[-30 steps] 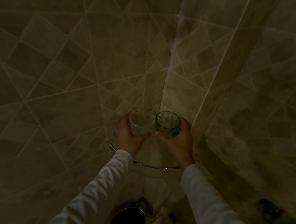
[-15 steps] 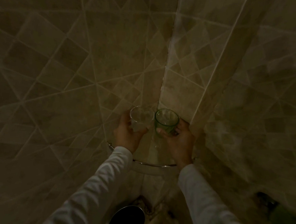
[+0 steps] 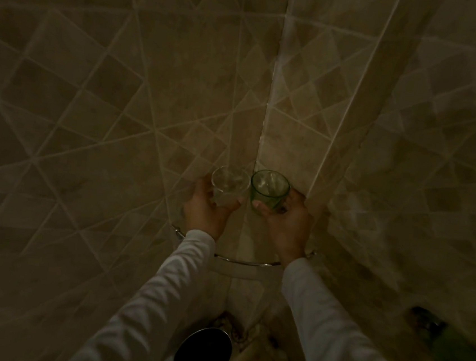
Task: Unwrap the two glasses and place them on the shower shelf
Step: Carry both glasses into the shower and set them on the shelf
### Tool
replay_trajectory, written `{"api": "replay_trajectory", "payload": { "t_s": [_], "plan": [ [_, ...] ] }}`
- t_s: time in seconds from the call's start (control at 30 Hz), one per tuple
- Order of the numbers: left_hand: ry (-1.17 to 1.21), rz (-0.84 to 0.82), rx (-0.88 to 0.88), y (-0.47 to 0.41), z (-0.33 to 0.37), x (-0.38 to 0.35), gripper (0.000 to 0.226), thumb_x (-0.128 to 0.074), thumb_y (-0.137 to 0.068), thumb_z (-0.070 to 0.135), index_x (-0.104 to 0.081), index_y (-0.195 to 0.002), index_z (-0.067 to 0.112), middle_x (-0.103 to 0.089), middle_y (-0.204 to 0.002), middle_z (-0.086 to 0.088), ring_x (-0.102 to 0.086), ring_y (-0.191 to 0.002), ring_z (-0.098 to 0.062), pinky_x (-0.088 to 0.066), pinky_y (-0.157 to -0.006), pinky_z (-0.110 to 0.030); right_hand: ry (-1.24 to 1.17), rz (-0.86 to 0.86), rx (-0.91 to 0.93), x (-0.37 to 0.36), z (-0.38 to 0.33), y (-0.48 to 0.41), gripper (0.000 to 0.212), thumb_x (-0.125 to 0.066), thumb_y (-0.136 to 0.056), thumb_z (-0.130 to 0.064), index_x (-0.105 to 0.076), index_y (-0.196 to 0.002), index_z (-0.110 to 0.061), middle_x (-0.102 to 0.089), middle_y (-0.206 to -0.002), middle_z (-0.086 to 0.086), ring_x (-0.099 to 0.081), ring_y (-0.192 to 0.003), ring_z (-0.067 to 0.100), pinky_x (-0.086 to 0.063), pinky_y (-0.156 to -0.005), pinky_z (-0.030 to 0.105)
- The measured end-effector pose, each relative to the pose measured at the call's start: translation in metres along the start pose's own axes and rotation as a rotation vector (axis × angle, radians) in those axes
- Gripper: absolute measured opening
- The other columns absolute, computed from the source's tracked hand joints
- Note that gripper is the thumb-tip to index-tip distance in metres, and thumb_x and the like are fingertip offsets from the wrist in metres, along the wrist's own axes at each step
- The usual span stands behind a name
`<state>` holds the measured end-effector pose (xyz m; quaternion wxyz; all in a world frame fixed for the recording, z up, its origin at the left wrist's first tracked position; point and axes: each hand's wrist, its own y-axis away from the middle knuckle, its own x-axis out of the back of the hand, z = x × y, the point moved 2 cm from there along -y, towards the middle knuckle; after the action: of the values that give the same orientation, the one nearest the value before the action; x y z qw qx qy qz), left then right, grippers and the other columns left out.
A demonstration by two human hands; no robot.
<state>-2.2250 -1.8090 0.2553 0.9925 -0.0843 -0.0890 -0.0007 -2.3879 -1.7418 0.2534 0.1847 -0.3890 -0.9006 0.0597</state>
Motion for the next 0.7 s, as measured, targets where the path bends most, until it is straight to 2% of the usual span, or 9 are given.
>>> {"api": "replay_trajectory", "payload": {
  "t_s": [0.13,0.4,0.53,0.7],
  "plan": [
    [-0.018,0.006,0.012,-0.0011,0.0004,-0.0021,0.075,-0.092,-0.06,0.032,-0.055,-0.125,0.023,-0.069,-0.108,0.0,-0.068,-0.099,-0.019,-0.057,-0.086,-0.045,-0.007,0.01,-0.005,-0.0003,-0.0023,0.002,0.091,-0.083,-0.054,-0.059,-0.061,-0.133,-0.019,-0.074,-0.12,0.001,-0.071,-0.107,0.019,-0.059,-0.093,0.042],
    [-0.045,0.005,-0.009,-0.0012,0.0012,-0.002,0.075,-0.092,-0.057,0.037,-0.055,-0.122,0.025,-0.069,-0.099,0.007,-0.068,-0.096,-0.017,-0.057,-0.085,-0.046,0.038,0.036,0.013,0.0007,-0.0061,0.0027,0.077,-0.095,-0.063,-0.038,-0.064,-0.129,-0.013,-0.074,-0.118,0.005,-0.072,-0.104,0.022,-0.059,-0.092,0.042],
    [-0.028,-0.013,-0.005,0.0005,0.0023,-0.0008,0.07,-0.09,-0.056,0.042,-0.054,-0.116,0.033,-0.067,-0.1,0.01,-0.067,-0.097,-0.015,-0.058,-0.085,-0.046,0.11,0.081,0.062,0.002,-0.0094,0.0044,0.072,-0.094,-0.063,-0.041,-0.067,-0.126,-0.016,-0.073,-0.118,0.004,-0.072,-0.102,0.02,-0.059,-0.09,0.036],
    [-0.058,-0.008,-0.025,0.0009,0.0033,0.0007,0.077,-0.091,-0.059,0.037,-0.054,-0.125,0.023,-0.069,-0.106,0.002,-0.068,-0.099,-0.021,-0.057,-0.085,-0.046,0.136,0.075,0.056,0.0022,-0.0087,0.0042,0.073,-0.094,-0.064,-0.042,-0.067,-0.126,-0.013,-0.073,-0.117,0.005,-0.071,-0.099,0.021,-0.06,-0.088,0.04]
  ]
}}
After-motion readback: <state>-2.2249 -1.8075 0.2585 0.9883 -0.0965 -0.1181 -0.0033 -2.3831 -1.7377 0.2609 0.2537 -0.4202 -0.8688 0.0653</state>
